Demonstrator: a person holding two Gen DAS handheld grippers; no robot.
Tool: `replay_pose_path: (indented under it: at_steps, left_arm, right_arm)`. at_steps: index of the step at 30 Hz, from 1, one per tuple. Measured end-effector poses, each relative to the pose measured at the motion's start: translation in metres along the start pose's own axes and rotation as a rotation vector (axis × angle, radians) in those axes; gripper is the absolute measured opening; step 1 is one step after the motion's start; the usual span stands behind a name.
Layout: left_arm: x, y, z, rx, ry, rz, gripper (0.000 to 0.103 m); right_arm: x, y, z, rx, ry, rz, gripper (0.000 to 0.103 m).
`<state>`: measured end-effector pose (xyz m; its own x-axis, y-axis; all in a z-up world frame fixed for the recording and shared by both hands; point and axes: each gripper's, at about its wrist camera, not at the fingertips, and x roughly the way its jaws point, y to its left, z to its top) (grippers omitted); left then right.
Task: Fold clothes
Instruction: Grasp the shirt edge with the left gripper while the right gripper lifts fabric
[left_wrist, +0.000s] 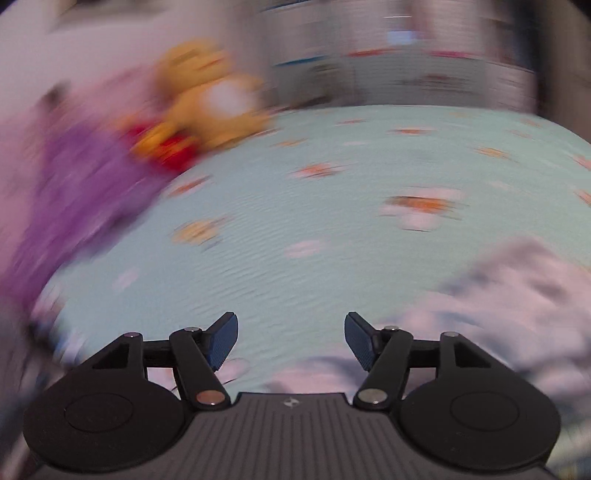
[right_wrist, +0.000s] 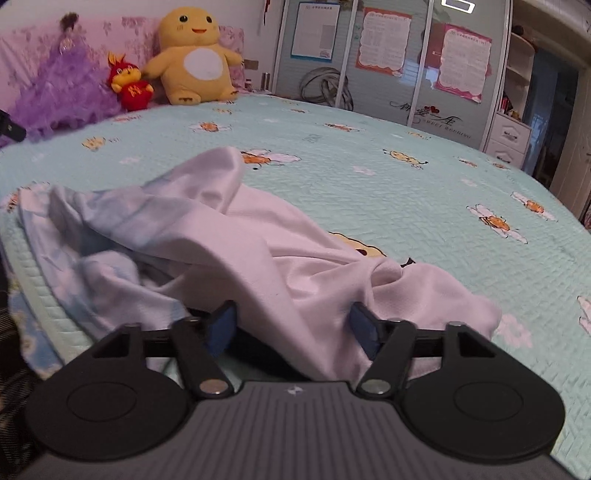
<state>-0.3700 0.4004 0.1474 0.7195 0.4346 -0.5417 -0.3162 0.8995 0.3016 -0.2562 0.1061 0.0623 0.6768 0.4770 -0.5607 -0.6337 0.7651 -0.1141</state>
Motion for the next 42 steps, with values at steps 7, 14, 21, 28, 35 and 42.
replay_pose_path:
  at_steps: [7, 14, 21, 28, 35, 42]
  left_arm:
    - [-0.026, -0.149, -0.013, 0.55, -0.262, -0.237, 0.074]
    - [-0.02, -0.219, -0.004, 0.659, -0.375, -0.393, 0.074]
    - [0.008, -0.215, 0.032, 0.515, -0.358, -0.384, 0.008]
    - [-0.009, -0.097, 0.096, 0.048, -0.426, -0.125, 0.008]
    - [-0.03, -0.001, 0.084, -0.298, -0.416, 0.107, 0.007]
    - [-0.011, 0.033, 0.055, -0.392, -0.275, 0.119, 0.007]
  right_arm:
    - [-0.015, -0.03, 0.005, 0.201, -0.045, 0.066, 0.0]
    - [-0.058, -0.031, 0.032, 0.201, -0.188, 0.166, 0.0]
    - [-0.079, -0.033, 0.037, 0.248, -0.24, 0.301, 0.001]
    - [-0.08, -0.081, 0.01, 0.474, -0.24, 0.237, 0.013]
    - [-0.041, -0.072, -0.003, 0.466, -0.065, 0.173, 0.024]
    - [0.013, -0.023, 0.01, 0.319, 0.02, 0.218, 0.057]
